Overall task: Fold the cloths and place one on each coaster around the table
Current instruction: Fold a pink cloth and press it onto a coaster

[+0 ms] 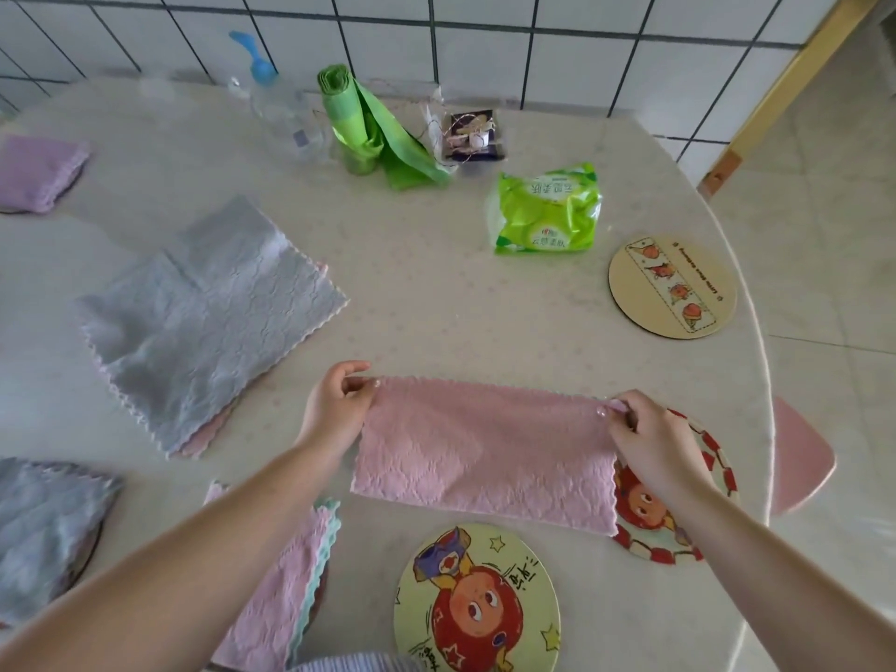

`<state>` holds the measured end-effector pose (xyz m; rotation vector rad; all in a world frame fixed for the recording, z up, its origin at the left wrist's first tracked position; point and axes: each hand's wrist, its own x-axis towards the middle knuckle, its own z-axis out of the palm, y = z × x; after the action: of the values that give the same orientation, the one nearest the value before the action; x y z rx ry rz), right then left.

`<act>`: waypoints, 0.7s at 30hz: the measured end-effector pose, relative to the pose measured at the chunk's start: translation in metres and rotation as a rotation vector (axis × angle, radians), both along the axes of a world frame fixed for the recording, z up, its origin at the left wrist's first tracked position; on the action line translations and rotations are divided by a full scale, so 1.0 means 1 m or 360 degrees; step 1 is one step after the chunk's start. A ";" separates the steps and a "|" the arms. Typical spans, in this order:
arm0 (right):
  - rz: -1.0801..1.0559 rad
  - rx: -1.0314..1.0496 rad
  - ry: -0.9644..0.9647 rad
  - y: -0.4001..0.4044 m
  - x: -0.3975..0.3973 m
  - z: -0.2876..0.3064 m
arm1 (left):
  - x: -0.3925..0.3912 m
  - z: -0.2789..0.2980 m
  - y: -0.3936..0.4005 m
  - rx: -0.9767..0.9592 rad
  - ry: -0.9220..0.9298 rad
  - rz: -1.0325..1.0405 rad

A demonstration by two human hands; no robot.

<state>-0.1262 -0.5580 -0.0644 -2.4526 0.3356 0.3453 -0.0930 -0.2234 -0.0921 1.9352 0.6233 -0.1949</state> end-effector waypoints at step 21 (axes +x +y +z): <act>0.0699 -0.0472 -0.0176 0.102 -0.065 -0.030 | -0.084 -0.012 -0.070 0.1473 -0.0654 -0.1735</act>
<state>-0.1912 -0.4556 -0.0943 -2.8164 -0.2221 0.3603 -0.1765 -0.2931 -0.1041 2.9160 -0.8296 -0.1774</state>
